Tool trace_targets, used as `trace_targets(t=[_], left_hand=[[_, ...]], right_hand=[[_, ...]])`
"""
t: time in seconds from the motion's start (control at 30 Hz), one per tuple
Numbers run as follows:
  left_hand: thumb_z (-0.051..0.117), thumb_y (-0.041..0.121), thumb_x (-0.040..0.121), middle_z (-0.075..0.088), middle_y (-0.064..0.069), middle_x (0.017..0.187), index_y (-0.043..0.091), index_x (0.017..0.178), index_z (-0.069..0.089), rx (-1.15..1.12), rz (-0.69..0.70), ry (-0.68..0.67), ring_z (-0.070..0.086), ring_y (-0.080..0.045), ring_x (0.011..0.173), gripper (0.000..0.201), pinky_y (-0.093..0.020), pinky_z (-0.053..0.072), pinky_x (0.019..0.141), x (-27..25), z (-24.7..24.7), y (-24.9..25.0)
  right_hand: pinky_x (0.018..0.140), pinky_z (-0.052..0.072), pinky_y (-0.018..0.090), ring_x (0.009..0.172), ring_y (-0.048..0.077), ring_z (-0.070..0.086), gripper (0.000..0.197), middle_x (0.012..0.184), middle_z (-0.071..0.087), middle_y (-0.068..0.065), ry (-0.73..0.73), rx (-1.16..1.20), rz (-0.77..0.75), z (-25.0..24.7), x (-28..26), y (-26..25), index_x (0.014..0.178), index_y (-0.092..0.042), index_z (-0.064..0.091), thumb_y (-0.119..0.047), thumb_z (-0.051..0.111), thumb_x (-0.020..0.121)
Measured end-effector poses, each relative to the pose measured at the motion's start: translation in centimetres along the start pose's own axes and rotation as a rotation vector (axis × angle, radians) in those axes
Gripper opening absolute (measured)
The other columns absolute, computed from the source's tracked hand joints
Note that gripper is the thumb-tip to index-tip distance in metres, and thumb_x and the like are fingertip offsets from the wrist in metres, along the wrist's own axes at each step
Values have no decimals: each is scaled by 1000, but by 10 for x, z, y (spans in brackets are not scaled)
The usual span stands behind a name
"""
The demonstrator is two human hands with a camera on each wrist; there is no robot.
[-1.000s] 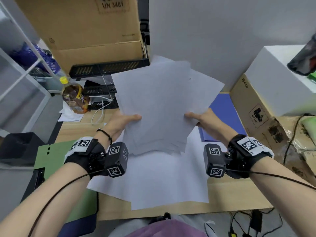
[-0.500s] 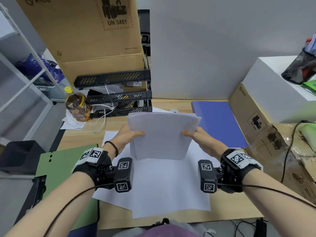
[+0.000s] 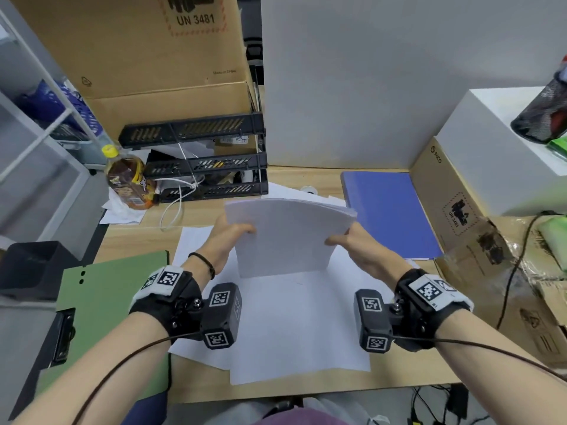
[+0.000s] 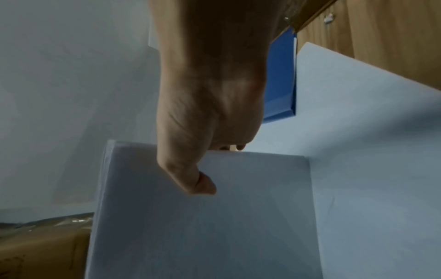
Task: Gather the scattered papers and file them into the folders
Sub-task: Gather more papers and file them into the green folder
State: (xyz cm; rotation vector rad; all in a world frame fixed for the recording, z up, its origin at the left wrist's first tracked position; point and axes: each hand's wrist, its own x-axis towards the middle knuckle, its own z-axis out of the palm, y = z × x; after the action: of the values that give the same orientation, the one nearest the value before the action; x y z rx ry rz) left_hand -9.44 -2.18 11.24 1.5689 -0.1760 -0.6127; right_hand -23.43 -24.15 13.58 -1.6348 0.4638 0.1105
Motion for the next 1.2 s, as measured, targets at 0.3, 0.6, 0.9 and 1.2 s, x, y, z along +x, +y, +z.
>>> trace_targets(t=[0.3,0.6,0.9,1.2], left_hand=[[55,-2,70,69,-4,105,14,107,64,97,-45,-8,61,-20,101,42,-36,47,91,3,-12,-7],[56,2,79,71,0,102,17,106,65,98,-179,-23,63,-19,96,33,-33,48,84,-4,-4,-26],[50,13,95,71,-1,100,17,108,64,90,-248,111,66,-16,75,20,-25,53,73,12,-15,-39],[46,-2,92,57,-10,126,10,112,63,280,-398,405,51,-29,121,29,-28,39,87,-11,-93,-117]], right_hand=[[97,45,28,108,14,61,50,111,70,-6,83,48,57,-14,20,19,110,-22,65,12,39,86],[75,39,9,102,-7,56,31,121,63,-13,-48,-8,177,-3,31,35,127,-24,56,-18,37,102],[71,41,34,78,24,56,23,91,62,7,86,-56,302,-12,60,61,105,-14,57,-20,37,96],[69,45,35,72,27,55,18,82,57,13,122,-121,597,7,60,132,98,-8,55,-10,38,95]])
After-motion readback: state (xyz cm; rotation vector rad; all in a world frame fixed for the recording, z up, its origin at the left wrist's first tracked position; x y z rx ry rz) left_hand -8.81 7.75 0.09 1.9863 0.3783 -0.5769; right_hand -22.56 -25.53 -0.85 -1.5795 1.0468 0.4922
